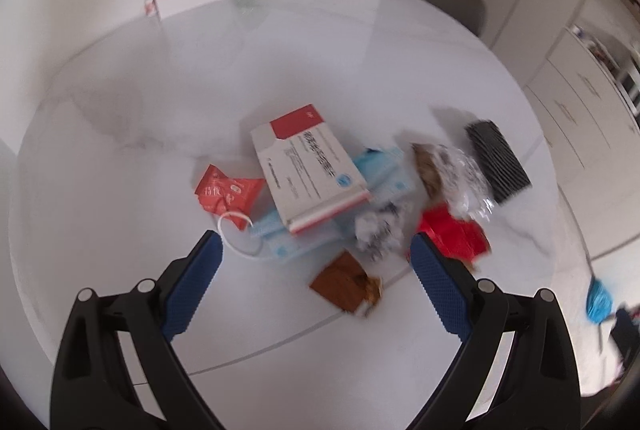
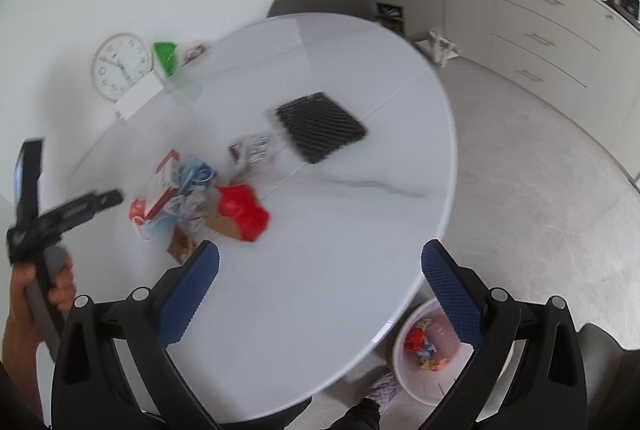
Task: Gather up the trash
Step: 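Grasp the white-red medicine box with the left tool while the right tool grasps the red wrapping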
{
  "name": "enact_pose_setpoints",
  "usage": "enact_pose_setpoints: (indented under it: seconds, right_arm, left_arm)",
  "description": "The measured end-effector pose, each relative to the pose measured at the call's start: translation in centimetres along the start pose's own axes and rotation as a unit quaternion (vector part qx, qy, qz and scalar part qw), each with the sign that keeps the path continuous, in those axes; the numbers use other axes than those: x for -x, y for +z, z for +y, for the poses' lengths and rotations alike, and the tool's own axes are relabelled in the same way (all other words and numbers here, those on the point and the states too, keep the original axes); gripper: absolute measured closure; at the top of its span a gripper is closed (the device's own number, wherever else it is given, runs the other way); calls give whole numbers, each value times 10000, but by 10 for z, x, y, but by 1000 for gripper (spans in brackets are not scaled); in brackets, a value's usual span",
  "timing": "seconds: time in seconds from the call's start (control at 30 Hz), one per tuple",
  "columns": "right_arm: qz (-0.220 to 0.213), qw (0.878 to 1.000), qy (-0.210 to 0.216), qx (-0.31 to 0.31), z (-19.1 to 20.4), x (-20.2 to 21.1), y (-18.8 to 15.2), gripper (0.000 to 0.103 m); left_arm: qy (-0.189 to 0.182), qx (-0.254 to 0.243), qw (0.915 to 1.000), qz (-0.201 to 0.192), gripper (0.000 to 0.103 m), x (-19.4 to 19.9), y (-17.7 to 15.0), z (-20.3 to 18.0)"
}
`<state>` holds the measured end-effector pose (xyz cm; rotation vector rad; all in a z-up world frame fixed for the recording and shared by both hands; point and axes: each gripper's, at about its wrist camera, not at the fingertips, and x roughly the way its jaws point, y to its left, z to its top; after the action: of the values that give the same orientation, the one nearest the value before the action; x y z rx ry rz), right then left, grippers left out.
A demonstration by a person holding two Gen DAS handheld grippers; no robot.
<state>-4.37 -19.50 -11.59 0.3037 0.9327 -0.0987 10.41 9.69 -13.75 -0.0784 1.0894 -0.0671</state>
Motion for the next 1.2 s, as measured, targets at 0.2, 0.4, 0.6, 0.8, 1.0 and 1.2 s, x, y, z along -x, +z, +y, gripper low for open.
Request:
enact_pose_setpoints:
  seconds: [0.2, 0.4, 0.6, 0.8, 1.0, 1.2]
  right_arm:
    - [193, 9995, 145, 221, 31, -23, 7, 3]
    - [333, 9987, 244, 288, 48, -47, 18, 3]
    - [515, 9976, 343, 322, 52, -71, 24, 3]
    - [667, 9956, 444, 484, 51, -91, 29, 3]
    - [871, 9898, 710, 880, 50, -125, 35, 16]
    - [1275, 9808, 875, 1191, 57, -171, 42, 36]
  left_arm:
    - [95, 570, 9977, 358, 12, -55, 47, 12]
    - [325, 1242, 9866, 1006, 12, -118, 78, 22]
    - [484, 1399, 9810, 1257, 12, -145, 89, 16]
    - [633, 1123, 9833, 1287, 31, -155, 94, 0]
    - [471, 714, 9906, 1066, 54, -142, 96, -10]
    - [176, 724, 9916, 1058, 59, -134, 93, -5]
